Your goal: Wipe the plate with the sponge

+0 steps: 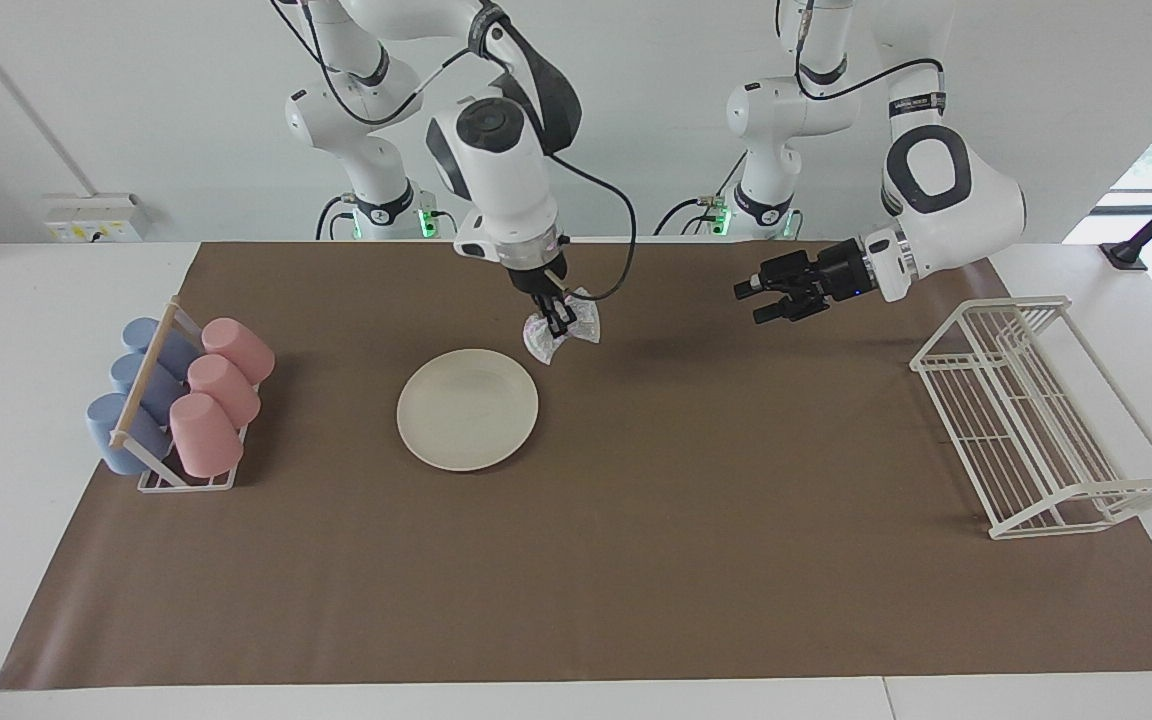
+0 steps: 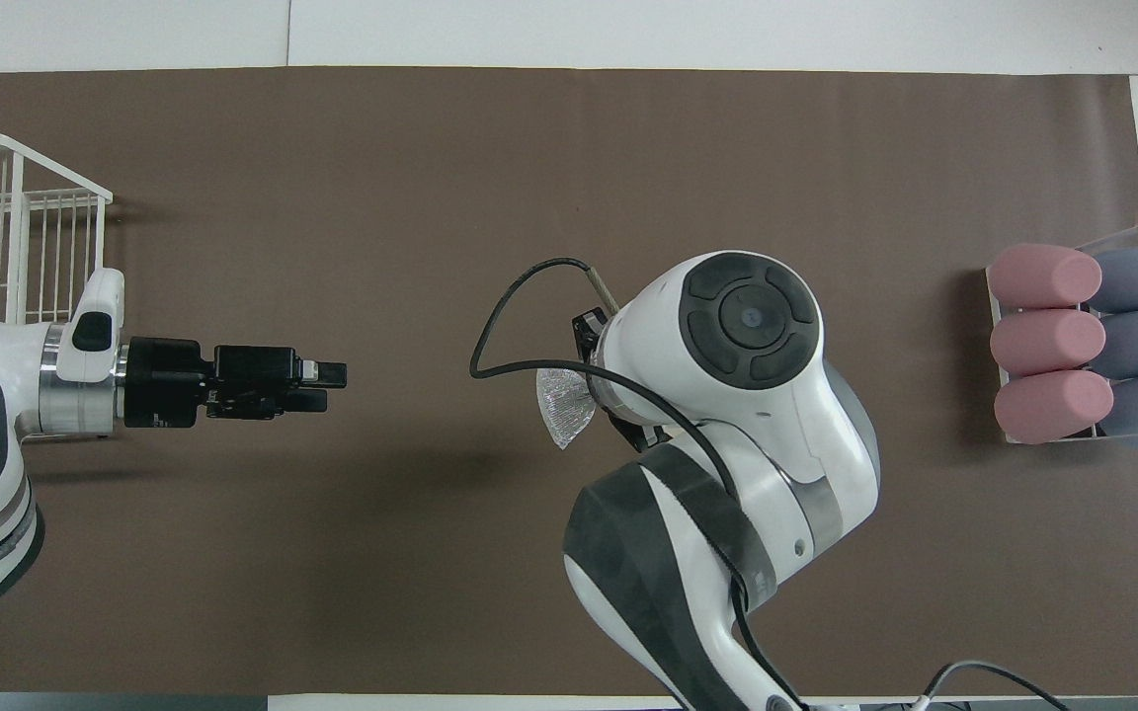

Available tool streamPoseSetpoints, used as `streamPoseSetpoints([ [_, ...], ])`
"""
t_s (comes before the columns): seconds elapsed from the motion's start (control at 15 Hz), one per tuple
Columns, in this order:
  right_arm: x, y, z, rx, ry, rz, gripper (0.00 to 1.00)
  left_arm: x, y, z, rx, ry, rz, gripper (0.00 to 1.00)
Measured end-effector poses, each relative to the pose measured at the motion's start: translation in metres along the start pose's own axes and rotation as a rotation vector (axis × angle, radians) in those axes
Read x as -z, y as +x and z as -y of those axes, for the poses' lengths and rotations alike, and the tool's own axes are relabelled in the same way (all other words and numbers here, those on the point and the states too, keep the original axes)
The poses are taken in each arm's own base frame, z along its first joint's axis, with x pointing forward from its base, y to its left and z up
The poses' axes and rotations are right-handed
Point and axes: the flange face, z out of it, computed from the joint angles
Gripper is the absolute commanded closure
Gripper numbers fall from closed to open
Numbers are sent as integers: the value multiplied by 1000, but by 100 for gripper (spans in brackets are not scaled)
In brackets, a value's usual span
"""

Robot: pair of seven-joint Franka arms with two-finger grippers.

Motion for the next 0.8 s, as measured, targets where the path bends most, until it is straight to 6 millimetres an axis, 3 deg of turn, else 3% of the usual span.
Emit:
streamPoseSetpoints([
  [0.13, 28, -29, -2, -34, -9, 3, 100, -20, -4, -16, -7, -60, 24, 0],
  [0.33, 57, -56, -9, -61, -22, 5, 100, -48, -11, -36, -13, -127, 58, 0],
  [0.53, 64, -67, -16, -69, -33, 4, 100, -56, -18, -44, -14, -173, 104, 0],
  [0.8, 64, -66, -15, -76, -24, 6, 100, -61, -29, -57, 2, -180, 149, 0],
])
